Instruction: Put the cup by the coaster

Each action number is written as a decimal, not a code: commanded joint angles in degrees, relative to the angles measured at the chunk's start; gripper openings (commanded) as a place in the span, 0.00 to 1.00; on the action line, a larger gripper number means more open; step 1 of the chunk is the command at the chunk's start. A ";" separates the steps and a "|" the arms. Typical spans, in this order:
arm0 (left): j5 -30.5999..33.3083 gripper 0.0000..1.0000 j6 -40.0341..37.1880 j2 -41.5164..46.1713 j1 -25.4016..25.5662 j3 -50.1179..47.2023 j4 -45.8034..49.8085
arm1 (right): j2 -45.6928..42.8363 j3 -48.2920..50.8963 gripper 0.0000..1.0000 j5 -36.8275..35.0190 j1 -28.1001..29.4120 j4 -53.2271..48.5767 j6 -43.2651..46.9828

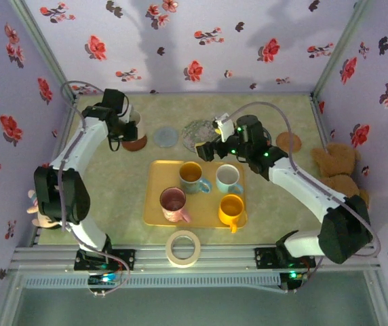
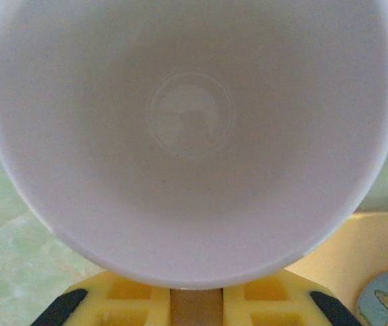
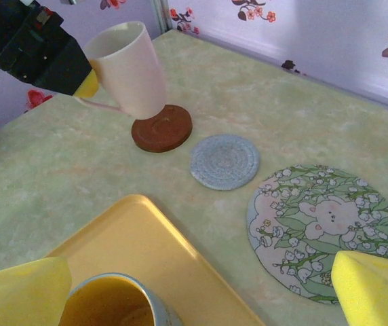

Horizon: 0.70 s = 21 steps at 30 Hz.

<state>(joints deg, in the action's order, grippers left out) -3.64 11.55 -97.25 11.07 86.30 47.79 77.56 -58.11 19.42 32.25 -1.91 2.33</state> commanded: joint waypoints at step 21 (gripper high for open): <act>6.26 0.00 -5.53 -12.12 -3.18 4.45 -10.54 | 8.29 -7.98 1.00 -0.37 1.06 -3.53 -0.56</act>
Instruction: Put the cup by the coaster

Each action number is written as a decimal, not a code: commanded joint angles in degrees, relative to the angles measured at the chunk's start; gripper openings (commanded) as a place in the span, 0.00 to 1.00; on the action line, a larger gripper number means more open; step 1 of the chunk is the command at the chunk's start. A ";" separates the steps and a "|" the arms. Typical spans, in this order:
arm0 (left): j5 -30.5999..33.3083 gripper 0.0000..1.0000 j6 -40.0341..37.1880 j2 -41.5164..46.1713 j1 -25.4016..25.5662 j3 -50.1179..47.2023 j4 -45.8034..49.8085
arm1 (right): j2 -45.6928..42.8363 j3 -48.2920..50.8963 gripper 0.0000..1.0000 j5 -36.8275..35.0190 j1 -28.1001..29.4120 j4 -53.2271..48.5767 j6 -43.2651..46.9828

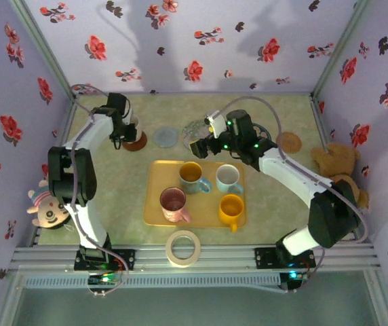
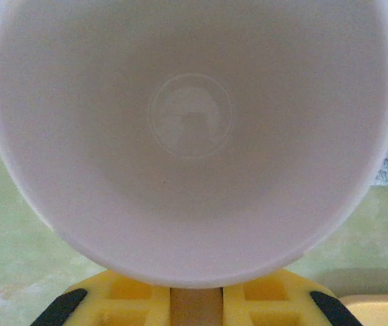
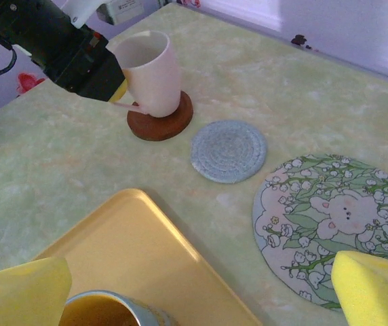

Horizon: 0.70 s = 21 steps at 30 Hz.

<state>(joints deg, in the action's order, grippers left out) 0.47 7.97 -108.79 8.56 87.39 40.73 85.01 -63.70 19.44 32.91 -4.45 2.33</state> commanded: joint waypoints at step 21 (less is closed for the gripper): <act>0.45 0.02 -1.82 -2.51 -0.65 7.01 3.57 | 2.35 -3.94 1.00 -0.66 0.38 -2.41 0.71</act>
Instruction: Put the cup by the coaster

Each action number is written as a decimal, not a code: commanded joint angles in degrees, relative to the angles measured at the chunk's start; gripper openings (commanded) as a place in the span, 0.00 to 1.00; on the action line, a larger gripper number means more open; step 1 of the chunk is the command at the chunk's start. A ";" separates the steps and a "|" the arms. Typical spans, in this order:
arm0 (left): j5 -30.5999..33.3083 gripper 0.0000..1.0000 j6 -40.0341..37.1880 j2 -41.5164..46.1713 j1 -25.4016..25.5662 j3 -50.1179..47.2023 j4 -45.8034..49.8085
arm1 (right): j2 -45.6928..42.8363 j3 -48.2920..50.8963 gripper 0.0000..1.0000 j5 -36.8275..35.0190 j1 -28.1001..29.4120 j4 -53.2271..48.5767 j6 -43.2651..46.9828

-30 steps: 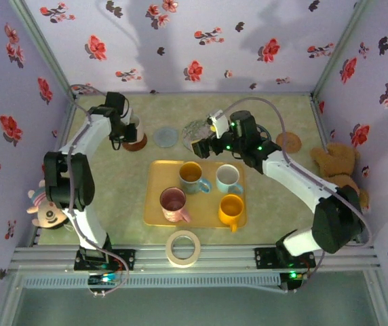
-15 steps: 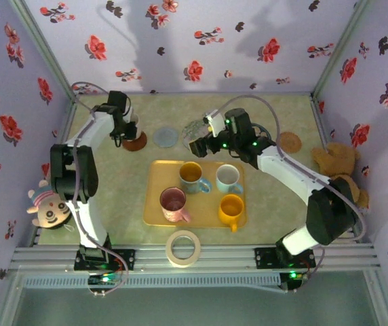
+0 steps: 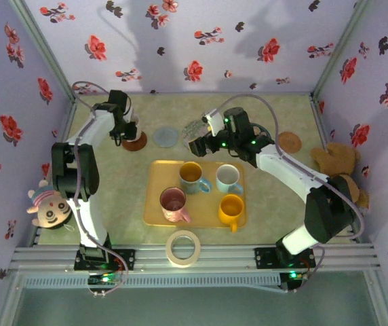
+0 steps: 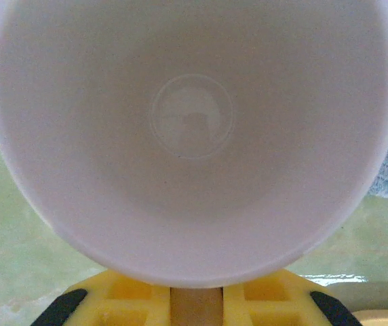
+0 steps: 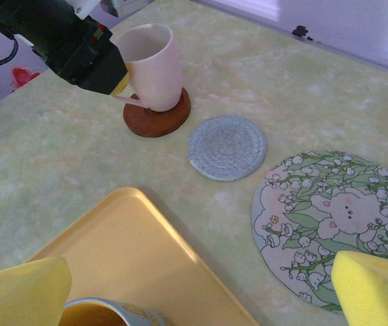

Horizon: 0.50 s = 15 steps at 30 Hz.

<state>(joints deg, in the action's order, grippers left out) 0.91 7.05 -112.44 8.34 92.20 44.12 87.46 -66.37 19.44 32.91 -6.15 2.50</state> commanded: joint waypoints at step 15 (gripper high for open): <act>0.04 0.10 -1.35 1.40 -0.43 0.31 1.32 | -0.18 -0.88 1.00 -0.68 0.42 -0.18 0.32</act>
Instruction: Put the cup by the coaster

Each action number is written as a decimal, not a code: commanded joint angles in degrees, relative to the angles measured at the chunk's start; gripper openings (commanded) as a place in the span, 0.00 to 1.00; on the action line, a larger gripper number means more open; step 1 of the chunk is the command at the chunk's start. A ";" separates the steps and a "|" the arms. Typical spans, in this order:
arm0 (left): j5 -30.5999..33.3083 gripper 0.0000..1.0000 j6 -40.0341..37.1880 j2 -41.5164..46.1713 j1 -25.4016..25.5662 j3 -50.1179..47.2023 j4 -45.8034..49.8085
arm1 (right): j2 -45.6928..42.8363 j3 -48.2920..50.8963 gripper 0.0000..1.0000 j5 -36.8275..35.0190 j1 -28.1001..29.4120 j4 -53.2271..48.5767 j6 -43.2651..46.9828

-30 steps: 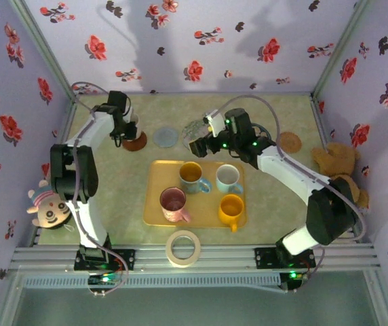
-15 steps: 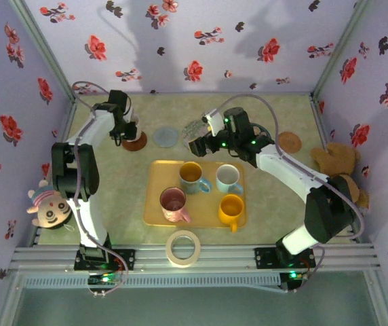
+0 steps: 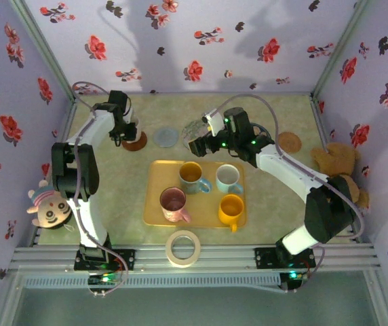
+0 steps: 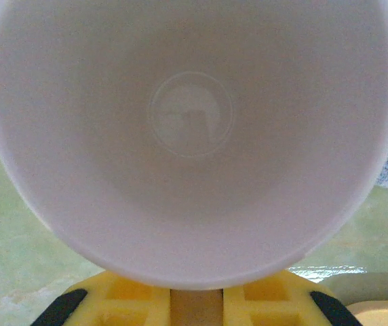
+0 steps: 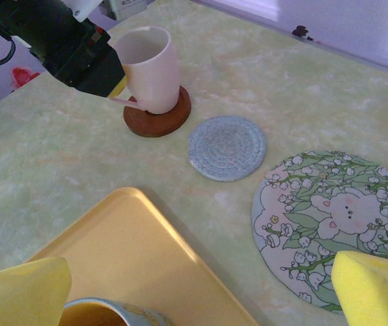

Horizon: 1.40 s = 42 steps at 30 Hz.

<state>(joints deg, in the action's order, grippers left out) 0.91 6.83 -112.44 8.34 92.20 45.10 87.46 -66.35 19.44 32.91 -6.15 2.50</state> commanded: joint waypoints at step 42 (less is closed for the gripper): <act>-1.88 0.56 -0.68 5.83 -0.48 -2.18 2.40 | 0.09 -0.52 1.00 -4.69 0.99 -0.01 1.05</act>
<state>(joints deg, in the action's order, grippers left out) -0.21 6.66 -110.04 8.34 90.48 46.35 88.40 -66.37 16.40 33.39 -6.15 2.55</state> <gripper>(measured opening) 0.549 0.996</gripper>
